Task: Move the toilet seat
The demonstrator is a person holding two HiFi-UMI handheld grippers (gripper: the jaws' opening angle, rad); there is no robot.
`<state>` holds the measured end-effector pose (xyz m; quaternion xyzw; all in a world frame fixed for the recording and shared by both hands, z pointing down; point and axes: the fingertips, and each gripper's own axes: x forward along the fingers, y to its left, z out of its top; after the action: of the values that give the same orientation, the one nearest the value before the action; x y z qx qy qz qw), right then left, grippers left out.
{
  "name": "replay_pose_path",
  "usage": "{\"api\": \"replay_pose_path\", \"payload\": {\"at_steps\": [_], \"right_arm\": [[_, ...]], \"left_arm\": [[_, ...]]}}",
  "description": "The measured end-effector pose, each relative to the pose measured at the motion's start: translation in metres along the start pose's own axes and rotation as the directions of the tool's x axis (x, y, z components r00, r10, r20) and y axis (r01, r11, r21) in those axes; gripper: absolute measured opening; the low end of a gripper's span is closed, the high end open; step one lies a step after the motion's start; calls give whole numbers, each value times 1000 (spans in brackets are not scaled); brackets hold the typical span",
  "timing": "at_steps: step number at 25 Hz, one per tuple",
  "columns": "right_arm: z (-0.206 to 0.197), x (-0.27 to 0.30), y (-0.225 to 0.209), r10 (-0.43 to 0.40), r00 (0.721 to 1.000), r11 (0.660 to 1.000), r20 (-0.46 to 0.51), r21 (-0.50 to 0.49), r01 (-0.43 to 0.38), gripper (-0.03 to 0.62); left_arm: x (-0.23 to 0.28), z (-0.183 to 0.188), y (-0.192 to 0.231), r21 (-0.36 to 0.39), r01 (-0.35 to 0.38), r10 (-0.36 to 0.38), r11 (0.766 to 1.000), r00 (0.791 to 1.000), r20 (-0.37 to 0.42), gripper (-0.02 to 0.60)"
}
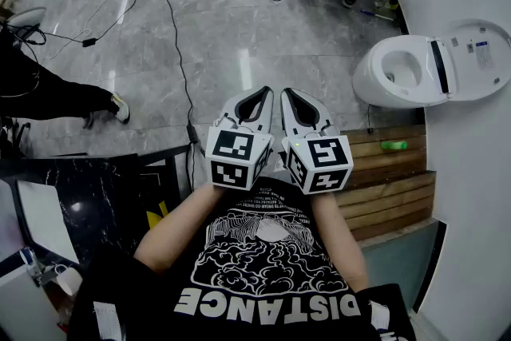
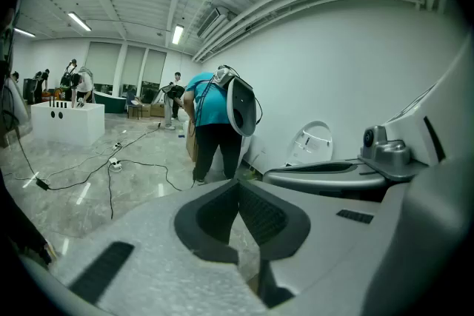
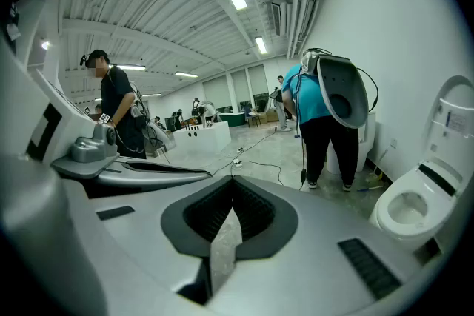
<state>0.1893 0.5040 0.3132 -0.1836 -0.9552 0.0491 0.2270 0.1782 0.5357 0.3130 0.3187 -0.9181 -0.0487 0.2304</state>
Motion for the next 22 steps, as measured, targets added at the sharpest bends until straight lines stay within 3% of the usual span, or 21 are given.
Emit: {"api": "replay_pose_path", "payload": {"at_steps": [13, 22], "right_arm": [[-2, 7, 22, -24, 1000, 1000, 4, 6, 24, 20], [-3, 21, 4, -41, 999, 998, 1, 38, 41, 20]], "left_arm": [[-11, -5, 16, 11, 26, -26, 1000, 1000, -6, 14], [11, -11, 16, 36, 59, -58, 998, 997, -44, 14]]}}
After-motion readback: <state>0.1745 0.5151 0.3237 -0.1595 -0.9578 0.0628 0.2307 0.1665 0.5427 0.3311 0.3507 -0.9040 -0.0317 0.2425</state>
